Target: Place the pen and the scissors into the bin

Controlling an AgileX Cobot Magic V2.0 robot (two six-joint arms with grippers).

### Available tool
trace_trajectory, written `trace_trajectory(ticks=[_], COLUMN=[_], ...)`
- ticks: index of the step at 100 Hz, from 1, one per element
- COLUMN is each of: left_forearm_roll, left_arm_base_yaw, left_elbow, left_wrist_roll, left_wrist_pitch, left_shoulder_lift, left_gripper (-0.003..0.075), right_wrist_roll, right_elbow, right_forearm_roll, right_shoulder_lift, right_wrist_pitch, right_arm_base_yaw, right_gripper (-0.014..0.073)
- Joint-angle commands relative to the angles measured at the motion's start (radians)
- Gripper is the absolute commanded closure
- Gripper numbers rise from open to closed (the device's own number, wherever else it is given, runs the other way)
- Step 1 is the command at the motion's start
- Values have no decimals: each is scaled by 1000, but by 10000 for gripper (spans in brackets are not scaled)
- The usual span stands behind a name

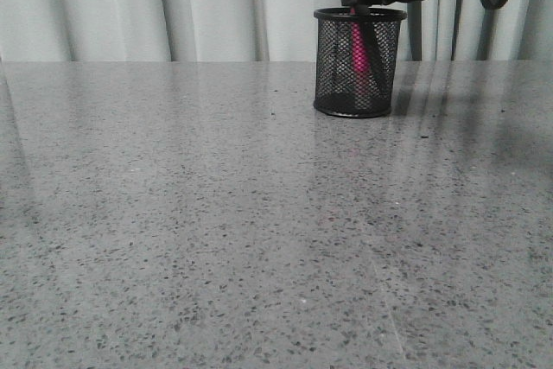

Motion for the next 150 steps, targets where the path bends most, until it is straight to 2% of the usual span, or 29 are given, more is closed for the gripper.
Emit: trace_trajectory(ticks=[1,7,14,31,39,60,72,84,101,123,140,150], left_forearm_roll=[-12,-12,-12,-12,-12,-12,-12,-12,-12,-7,-14,-16], left_arm_base_yaw=[3,3,3,3,3,3,3,3,3,3,-1,-1], left_elbow=[-25,-25,-25,-25,-25,-25,-25,-25,-25,11,164,252], left_wrist_roll=[-9,-9,-9,-9,-9,-9,-9,-9,-9,0,0,0], left_wrist_pitch=[-74,-74,-74,-74,-74,-73,-71,-69,-65,-100,-223,-239], left_shoulder_lift=[0,0,0,0,0,0,0,0,0,-15,-122,-206], left_gripper=[739,739,739,739,739,739,739,739,739,739,739,739], right_wrist_roll=[-9,-9,-9,2,2,2,-1,-2,-13,-13,-13,-13], right_elbow=[-21,-21,-21,-21,-21,-21,-13,23,143,355,555,673], right_forearm_roll=[-17,-21,-21,-21,-21,-21,-21,-21,-21,-21,-21,-21], right_shoulder_lift=[-44,-44,-44,-44,-48,-118,-195,-300,-473,-724,-936,-1063], right_wrist_pitch=[-74,-74,-72,-70,-72,-72,-74,-82,-94,-103,-103,-103], right_arm_base_yaw=[-1,-1,-1,-1,-1,-1,-1,-1,-3,-3,-3,-3], right_gripper=[669,656,598,328,291,293,327,430,671,670,670,670])
